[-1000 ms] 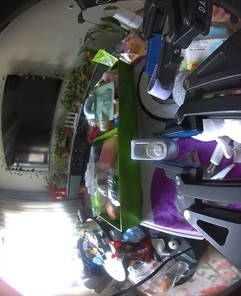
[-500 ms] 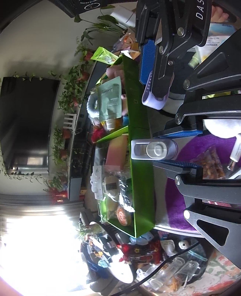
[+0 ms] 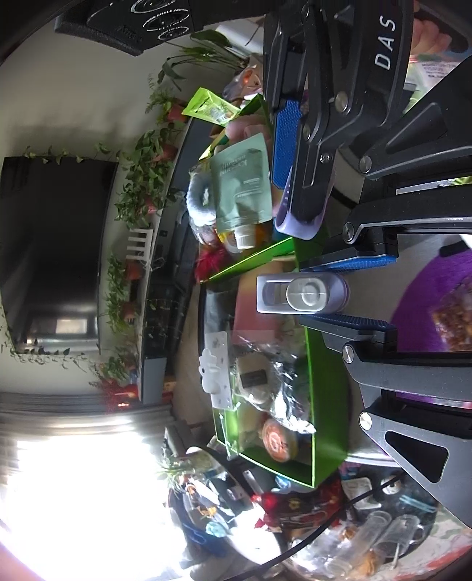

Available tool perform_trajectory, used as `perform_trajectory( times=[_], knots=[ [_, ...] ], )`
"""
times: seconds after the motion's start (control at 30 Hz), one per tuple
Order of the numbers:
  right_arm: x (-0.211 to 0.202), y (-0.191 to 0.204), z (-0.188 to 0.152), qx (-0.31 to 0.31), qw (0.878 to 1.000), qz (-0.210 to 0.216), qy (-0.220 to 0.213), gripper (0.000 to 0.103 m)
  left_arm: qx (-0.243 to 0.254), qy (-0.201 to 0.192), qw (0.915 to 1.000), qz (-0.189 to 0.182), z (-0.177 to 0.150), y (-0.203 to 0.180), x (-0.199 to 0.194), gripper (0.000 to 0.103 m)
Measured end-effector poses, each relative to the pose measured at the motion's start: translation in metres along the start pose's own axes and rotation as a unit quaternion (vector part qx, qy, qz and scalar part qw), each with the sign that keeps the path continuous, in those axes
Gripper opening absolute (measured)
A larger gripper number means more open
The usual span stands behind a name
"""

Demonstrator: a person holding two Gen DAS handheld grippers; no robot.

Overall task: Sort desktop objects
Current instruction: 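Open the left tool over the green box while the right tool releases the lavender clip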

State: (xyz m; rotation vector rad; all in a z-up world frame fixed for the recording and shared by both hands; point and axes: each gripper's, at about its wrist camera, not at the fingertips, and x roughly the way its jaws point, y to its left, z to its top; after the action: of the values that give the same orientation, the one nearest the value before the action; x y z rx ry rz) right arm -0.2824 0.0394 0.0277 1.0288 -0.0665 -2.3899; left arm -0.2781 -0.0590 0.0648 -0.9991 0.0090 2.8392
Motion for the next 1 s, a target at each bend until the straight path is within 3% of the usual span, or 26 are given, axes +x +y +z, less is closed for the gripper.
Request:
perform_trajectory(
  times=[0.13, 1.0],
  knots=[
    [0.014, -0.004, 0.010, 0.006, 1.000, -0.004, 0.004, 0.035, -0.006, 0.009, 0.9998, -0.015, 0.006, 0.006, 0.014, 0.021],
    [0.089, -0.023, 0.045, 0.026, 0.998, -0.036, 0.034, 0.035, -0.005, 0.036, 0.9992, -0.014, 0.017, 0.028, 0.077, 0.021]
  ],
)
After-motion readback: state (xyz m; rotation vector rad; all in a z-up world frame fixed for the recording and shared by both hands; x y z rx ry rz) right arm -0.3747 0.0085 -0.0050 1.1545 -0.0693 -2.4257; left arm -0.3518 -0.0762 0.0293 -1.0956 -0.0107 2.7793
